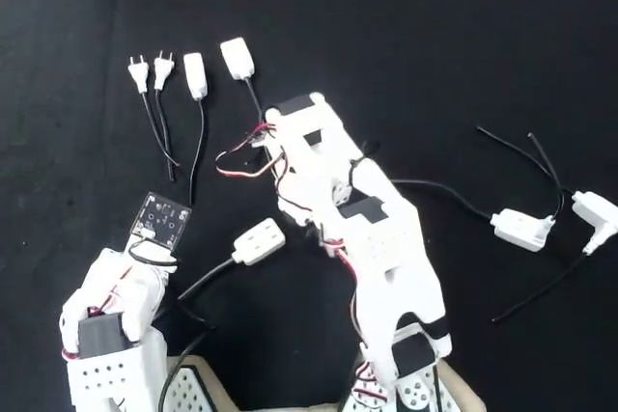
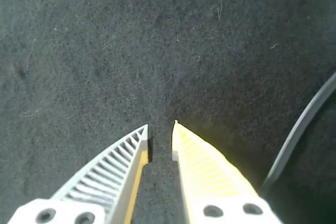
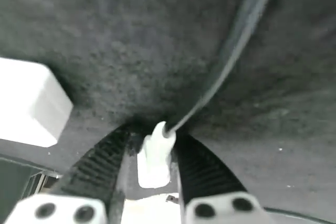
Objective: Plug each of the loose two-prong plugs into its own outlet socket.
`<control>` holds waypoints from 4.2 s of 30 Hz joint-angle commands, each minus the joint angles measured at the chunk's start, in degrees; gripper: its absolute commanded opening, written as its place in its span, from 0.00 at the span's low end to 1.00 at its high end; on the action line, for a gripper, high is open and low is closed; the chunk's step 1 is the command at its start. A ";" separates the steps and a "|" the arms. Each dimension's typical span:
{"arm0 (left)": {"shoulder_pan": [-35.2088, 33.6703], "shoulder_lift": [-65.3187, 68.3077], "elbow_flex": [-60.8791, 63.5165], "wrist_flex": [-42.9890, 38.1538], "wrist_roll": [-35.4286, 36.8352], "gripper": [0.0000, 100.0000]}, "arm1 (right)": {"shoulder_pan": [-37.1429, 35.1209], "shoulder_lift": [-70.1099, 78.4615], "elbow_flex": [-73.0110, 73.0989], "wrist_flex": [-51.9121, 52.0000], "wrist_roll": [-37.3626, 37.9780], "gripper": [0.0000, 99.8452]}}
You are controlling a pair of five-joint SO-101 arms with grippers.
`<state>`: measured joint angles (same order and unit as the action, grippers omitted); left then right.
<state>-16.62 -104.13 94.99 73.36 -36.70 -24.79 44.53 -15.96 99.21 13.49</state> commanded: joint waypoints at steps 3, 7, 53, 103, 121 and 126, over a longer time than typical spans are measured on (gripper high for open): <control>-0.57 0.00 -0.22 0.26 -0.44 0.09 | -0.97 -12.70 4.88 -2.11 -1.14 0.01; -0.57 0.00 -0.22 0.26 -0.44 0.09 | -1.41 -24.31 15.96 -8.88 -2.46 0.01; -0.57 0.00 -0.22 0.44 -0.44 0.09 | 19.60 -47.08 53.23 -38.33 14.07 0.02; -0.57 -0.09 -0.13 0.53 -0.44 0.09 | 11.16 -1.80 7.25 1.93 16.53 0.16; -0.57 -0.09 -0.13 0.53 -0.44 0.09 | 11.16 -7.16 6.90 1.58 13.45 0.07; -0.57 -0.09 -0.13 0.53 -0.44 0.09 | 10.73 -9.98 8.92 1.67 13.36 0.23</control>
<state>-16.62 -104.13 94.99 73.36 -36.70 -13.19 37.85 -7.60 99.12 27.47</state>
